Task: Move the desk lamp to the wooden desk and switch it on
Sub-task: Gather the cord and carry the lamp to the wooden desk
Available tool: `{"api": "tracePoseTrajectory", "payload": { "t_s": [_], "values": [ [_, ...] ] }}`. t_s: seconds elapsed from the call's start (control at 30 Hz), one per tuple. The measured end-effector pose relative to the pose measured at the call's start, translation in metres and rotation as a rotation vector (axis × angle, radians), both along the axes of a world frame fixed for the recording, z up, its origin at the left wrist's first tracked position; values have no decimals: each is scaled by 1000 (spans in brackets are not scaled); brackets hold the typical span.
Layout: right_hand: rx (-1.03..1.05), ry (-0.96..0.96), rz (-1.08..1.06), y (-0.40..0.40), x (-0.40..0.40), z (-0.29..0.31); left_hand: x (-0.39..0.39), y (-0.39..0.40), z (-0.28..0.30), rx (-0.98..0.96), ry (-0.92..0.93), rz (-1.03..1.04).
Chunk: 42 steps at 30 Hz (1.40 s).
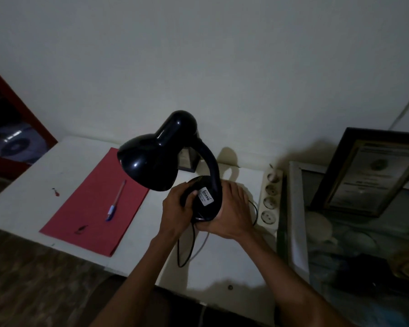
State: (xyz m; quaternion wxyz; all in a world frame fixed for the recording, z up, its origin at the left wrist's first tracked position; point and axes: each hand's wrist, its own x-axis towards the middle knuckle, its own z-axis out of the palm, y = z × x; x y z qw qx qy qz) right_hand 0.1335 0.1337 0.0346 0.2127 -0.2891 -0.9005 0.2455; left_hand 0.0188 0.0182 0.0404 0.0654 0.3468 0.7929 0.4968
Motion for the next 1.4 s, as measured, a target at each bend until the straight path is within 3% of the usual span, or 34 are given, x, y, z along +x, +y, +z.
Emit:
{"api": "tracePoseTrajectory", "payload": {
  "t_s": [0.47,0.87,1.2,1.4],
  "values": [
    [24,63,-18,-102,68,17,60,-96,20,4,78,-36],
    [-56,1,-199,-251,194,33,163,-205,34,-36,191,-412],
    [-121,0,-815,-356,368,33,326,-236,37,-42,100,-826],
    [-127,-26,-1114,-426,500,38,462,-254,48,-60,170,-1155]
  ]
}}
